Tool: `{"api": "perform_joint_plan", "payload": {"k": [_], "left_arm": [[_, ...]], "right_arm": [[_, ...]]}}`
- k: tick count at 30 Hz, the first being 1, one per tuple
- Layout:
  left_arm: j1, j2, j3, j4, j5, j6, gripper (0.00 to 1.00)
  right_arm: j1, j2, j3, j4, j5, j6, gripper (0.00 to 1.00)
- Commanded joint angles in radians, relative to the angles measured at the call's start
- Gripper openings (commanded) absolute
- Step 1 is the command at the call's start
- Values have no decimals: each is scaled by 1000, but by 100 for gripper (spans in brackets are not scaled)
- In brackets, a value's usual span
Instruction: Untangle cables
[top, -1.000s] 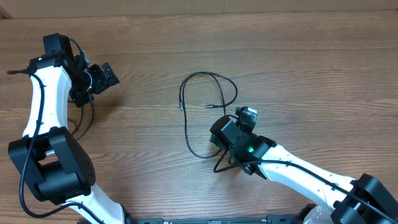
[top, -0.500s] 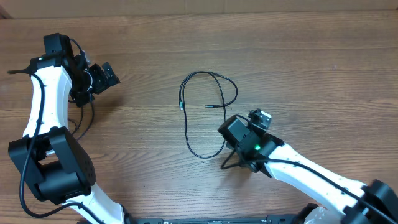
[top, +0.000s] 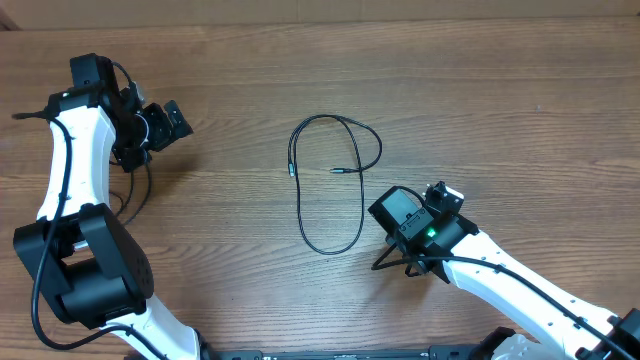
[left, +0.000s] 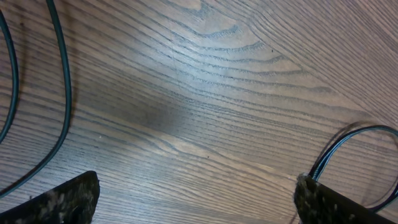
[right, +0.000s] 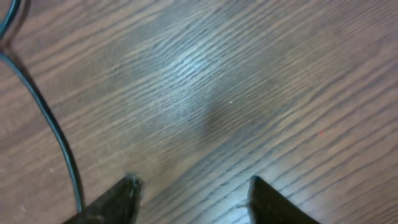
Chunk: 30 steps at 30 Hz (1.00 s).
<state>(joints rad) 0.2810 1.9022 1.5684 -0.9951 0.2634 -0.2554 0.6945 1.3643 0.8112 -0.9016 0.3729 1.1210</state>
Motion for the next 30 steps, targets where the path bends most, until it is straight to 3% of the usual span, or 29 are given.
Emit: {"api": "perform_joint_plan", "payload": {"k": [1, 2, 3, 5, 6, 7, 8, 9, 10, 12, 15, 21, 30], "left_arm": [[-10, 10, -5, 5, 18, -6, 100], [-10, 10, -5, 5, 18, -6, 99], [-10, 10, -5, 5, 18, -6, 100], [-10, 10, -5, 5, 18, -6, 99], [-10, 10, -5, 5, 18, -6, 100], [-10, 10, -5, 5, 18, -6, 99], [-10, 10, -5, 5, 18, -6, 100], [-10, 10, -5, 5, 18, -6, 99], [-10, 10, -5, 5, 18, -6, 100], [-10, 10, -5, 5, 18, -6, 100], [-10, 10, -5, 5, 18, -6, 100], [-10, 10, -5, 5, 18, -6, 100], [-10, 10, -5, 5, 18, -6, 100]], "right_arm": [[0, 1, 5, 14, 7, 5, 37], [0, 1, 5, 18, 5, 5, 28], [0, 1, 5, 22, 3, 5, 13], [0, 1, 5, 29, 0, 5, 4], [0, 1, 5, 37, -3, 5, 4], [0, 1, 5, 53, -8, 5, 9], [0, 1, 5, 74, -10, 6, 22], [0, 1, 5, 110, -16, 6, 44], [0, 1, 5, 159, -16, 6, 57], [0, 5, -3, 310, -16, 5, 75], [0, 20, -29, 440, -31, 5, 92], [0, 52, -122, 524, -105, 26, 98], [0, 51, -308, 821, -126, 89, 100]]}}
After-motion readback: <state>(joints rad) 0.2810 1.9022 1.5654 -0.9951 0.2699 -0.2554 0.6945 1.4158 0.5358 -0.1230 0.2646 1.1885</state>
